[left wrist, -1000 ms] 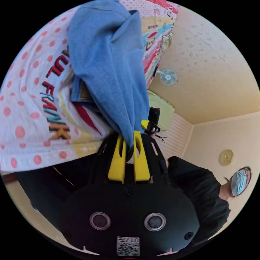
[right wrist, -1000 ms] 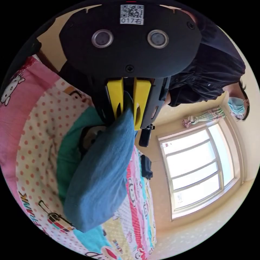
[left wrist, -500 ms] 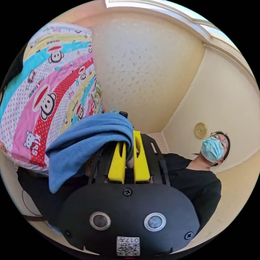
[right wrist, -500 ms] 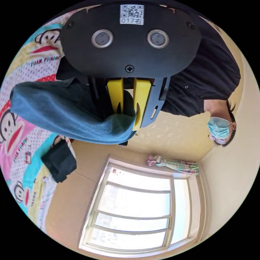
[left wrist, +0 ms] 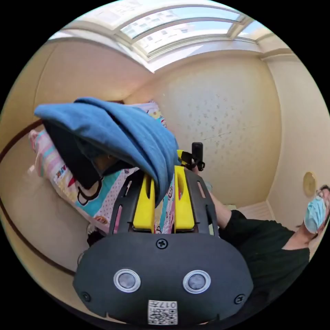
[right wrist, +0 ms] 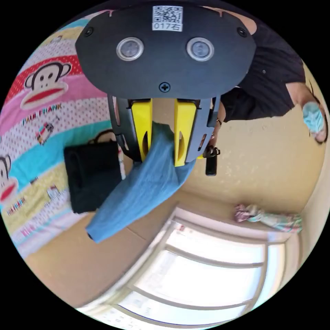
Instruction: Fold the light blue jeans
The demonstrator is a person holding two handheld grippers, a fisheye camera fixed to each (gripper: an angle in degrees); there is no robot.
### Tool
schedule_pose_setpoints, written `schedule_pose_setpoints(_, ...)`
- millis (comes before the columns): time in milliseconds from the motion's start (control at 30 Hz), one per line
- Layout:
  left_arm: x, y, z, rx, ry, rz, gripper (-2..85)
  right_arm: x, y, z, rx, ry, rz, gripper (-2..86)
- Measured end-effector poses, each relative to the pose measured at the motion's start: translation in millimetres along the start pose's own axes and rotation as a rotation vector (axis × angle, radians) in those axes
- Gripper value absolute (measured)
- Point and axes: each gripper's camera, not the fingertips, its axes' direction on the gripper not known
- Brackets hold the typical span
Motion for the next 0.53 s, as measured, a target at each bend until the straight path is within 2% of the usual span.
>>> schedule_pose_setpoints(33,-48.5,4.0,34.4,-0.078,0.001,-0.145,16.5,46.3,10.0,14.3,-0.055,0.090,0.189,10.3)
schedule_pose_setpoints(67,-73.0,10.2,51.8,-0.118,0.014,-0.217,16.4,89.1,33.1,28.2,-0.160,0.156,0.341,10.7)
schedule_pose_setpoints(133,-160.0,56.3,109.6,-0.242,0.109,-0.477,15.9,135.2,84.1,41.8,-0.314,0.277,0.512,10.3)
schedule_pose_setpoints(167,-178.9,72.4,119.7,-0.254,0.132,-0.538,15.6,154.8,124.3,45.9,-0.386,0.350,0.598,9.2)
schedule_pose_setpoints(267,-258.6,168.7,142.0,-0.286,0.143,-0.820,9.3,174.4,234.2,53.1,-0.549,0.418,0.723,4.8)
schedule_pose_setpoints(400,-313.2,331.6,122.5,-0.440,0.063,-1.426,0.7,163.1,382.2,64.6,-0.863,0.546,0.911,1.8)
schedule_pose_setpoints(433,-313.8,359.1,106.7,-0.408,0.046,-1.531,0.2,154.1,429.0,69.4,-0.996,0.578,0.984,1.4)
schedule_pose_setpoints(467,-313.6,367.0,98.6,-0.365,0.047,-1.552,0.0,142.3,469.9,74.5,-1.111,0.591,1.050,1.2)
schedule_pose_setpoints(533,-314.7,372.0,75.6,-0.196,0.069,-1.548,-0.5,123.7,515.3,82.5,-1.217,0.574,1.136,0.9)
